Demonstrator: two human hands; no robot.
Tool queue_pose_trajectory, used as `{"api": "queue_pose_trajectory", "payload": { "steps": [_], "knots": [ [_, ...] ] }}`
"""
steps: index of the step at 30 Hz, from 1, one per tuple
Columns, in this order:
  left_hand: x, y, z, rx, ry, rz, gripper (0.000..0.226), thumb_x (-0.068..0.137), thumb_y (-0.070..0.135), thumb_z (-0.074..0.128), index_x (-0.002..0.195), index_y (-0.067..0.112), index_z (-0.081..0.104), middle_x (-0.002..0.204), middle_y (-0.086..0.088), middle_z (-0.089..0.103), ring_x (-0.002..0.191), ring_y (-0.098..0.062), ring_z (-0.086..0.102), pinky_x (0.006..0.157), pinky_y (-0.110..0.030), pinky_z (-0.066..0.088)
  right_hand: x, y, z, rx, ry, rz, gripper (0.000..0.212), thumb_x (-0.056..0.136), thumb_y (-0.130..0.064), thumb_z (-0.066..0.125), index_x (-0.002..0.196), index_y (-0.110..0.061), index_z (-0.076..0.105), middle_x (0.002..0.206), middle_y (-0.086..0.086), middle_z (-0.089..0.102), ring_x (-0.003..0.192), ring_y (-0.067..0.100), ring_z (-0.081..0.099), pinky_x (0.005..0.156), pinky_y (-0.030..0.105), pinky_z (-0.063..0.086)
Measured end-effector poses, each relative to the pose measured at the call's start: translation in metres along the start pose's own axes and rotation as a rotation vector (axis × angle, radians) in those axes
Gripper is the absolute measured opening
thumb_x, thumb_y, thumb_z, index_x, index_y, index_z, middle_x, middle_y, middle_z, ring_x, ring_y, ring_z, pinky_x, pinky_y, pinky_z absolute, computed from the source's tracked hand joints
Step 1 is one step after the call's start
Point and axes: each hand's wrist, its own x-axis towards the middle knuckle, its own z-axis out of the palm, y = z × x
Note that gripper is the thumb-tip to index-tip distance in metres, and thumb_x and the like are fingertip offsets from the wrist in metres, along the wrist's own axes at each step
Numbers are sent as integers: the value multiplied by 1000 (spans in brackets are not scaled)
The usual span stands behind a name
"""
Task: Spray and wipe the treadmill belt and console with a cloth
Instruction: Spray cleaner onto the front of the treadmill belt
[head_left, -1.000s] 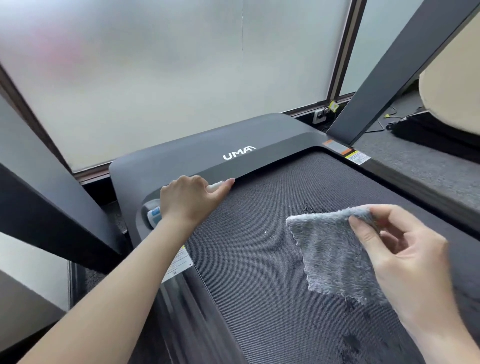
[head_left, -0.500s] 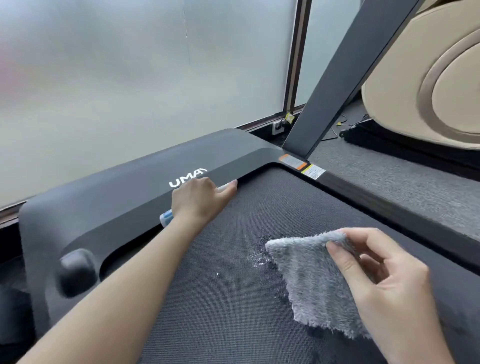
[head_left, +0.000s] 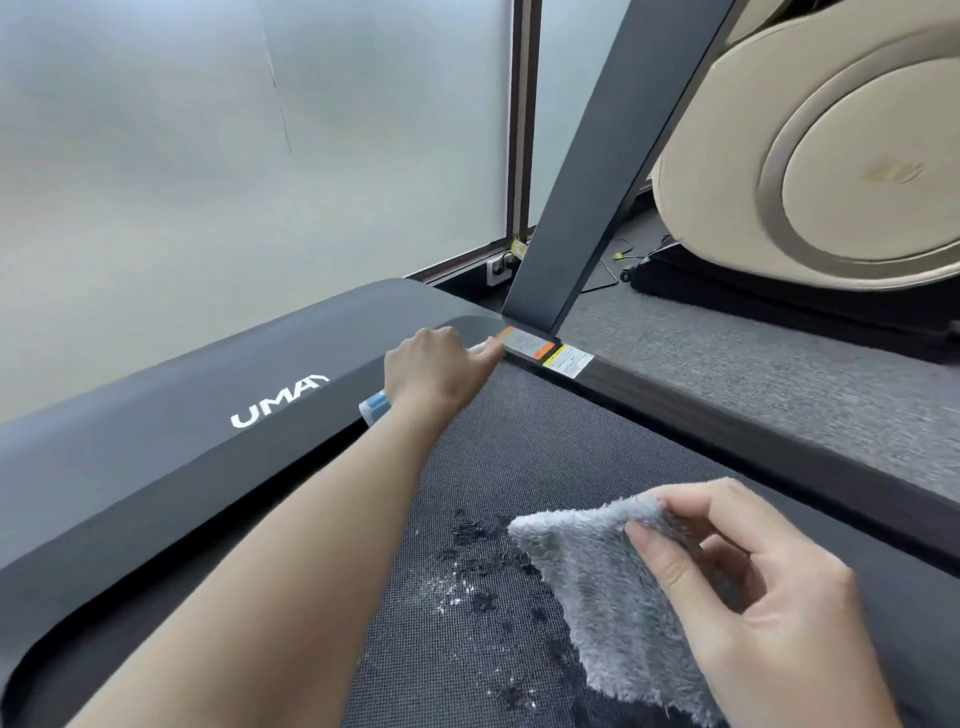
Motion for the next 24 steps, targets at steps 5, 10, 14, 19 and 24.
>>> {"api": "queue_pose_trajectory", "payload": {
  "steps": [5,10,14,19,24],
  "knots": [
    [-5,16,-1,6,-50,63,76,78,84,31,68,13,57,74,-7,58,79,-28,56,66,-32,34,-4,6,-5,-13,11,82,8,73,-37,67,76,-30,65,75,-11,63,61,3,55,59,5,38],
    [-29,21,1,-20,-42,79,65,83,72,37,65,11,53,73,-6,56,75,-30,54,65,-32,36,-3,1,-9,-40,9,99,8,80,-27,74,76,-25,67,70,-11,63,66,4,57,60,8,39],
    [-43,16,-7,-59,-4,80,58,82,62,39,55,12,49,60,-5,49,68,-30,51,62,-32,35,-1,-3,-12,-24,16,106,7,84,-22,71,78,-23,67,71,-10,63,63,5,56,58,10,38],
    [-67,9,-24,-54,-81,98,71,80,78,36,54,13,48,63,-5,54,69,-29,53,64,-32,37,-1,-9,-20,-39,30,119,5,84,-15,70,81,-18,68,73,-9,62,62,2,54,59,9,37],
    [-87,31,-45,-79,-121,103,79,75,87,31,53,12,47,60,0,51,67,-25,52,64,-32,36,-16,-14,-35,-88,40,109,7,84,-14,70,80,-19,68,76,-10,64,69,3,57,62,12,42]
  ]
}}
